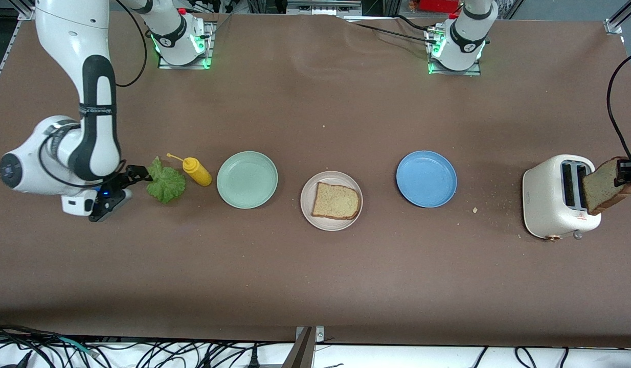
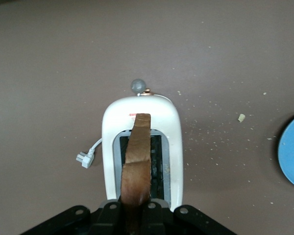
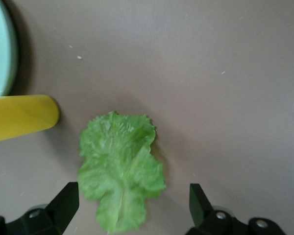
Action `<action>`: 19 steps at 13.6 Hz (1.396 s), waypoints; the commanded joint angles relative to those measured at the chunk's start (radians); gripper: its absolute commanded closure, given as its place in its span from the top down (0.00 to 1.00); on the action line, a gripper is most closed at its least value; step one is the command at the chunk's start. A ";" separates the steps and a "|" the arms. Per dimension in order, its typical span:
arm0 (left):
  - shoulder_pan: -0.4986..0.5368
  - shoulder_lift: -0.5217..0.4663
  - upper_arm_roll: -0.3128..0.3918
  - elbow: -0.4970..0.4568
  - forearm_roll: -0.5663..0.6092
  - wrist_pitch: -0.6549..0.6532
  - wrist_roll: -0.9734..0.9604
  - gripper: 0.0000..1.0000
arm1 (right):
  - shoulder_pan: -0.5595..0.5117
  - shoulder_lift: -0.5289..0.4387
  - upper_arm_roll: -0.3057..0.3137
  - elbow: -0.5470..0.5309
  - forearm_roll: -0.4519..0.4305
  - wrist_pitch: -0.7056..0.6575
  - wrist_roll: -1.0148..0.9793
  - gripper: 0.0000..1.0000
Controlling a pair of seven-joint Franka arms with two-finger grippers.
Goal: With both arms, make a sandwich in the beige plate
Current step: 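Grasp the lettuce leaf with the right gripper and lift it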
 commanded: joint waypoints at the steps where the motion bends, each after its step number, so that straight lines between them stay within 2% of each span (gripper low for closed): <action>1: -0.028 0.001 0.002 0.060 0.001 -0.068 0.016 0.00 | -0.040 -0.088 0.104 -0.148 -0.028 0.142 -0.005 0.99; 3: -0.043 0.001 0.002 0.074 -0.003 -0.090 0.013 0.00 | -0.048 -0.094 0.153 -0.201 -0.030 0.217 -0.047 0.99; 5: -0.073 0.001 0.002 0.076 -0.005 -0.107 0.007 0.00 | -0.050 -0.092 0.162 -0.228 -0.030 0.240 -0.083 0.99; 6: -0.079 0.001 0.002 0.082 -0.006 -0.122 0.007 0.00 | -0.050 -0.092 0.162 -0.228 -0.030 0.252 -0.122 0.90; 7: -0.088 0.001 0.000 0.083 -0.009 -0.134 0.007 0.00 | -0.053 -0.089 0.162 -0.228 -0.028 0.252 -0.137 0.64; 8: -0.103 0.003 0.002 0.083 -0.009 -0.145 0.007 0.00 | -0.060 -0.080 0.162 -0.229 -0.028 0.252 -0.141 0.44; 9: -0.114 0.005 0.002 0.083 -0.006 -0.165 0.009 0.00 | -0.068 -0.074 0.162 -0.229 -0.028 0.248 -0.143 0.15; 10: -0.132 0.008 0.002 0.085 -0.006 -0.185 0.009 0.00 | -0.068 -0.074 0.162 -0.226 -0.030 0.245 -0.144 0.01; 16: -0.169 0.009 0.002 0.091 -0.020 -0.220 0.009 0.00 | -0.068 -0.091 0.158 -0.186 -0.047 0.236 -0.132 0.00; 19: -0.192 0.011 0.002 0.091 -0.020 -0.248 0.009 0.00 | -0.085 -0.091 0.150 -0.087 -0.128 0.149 -0.118 0.00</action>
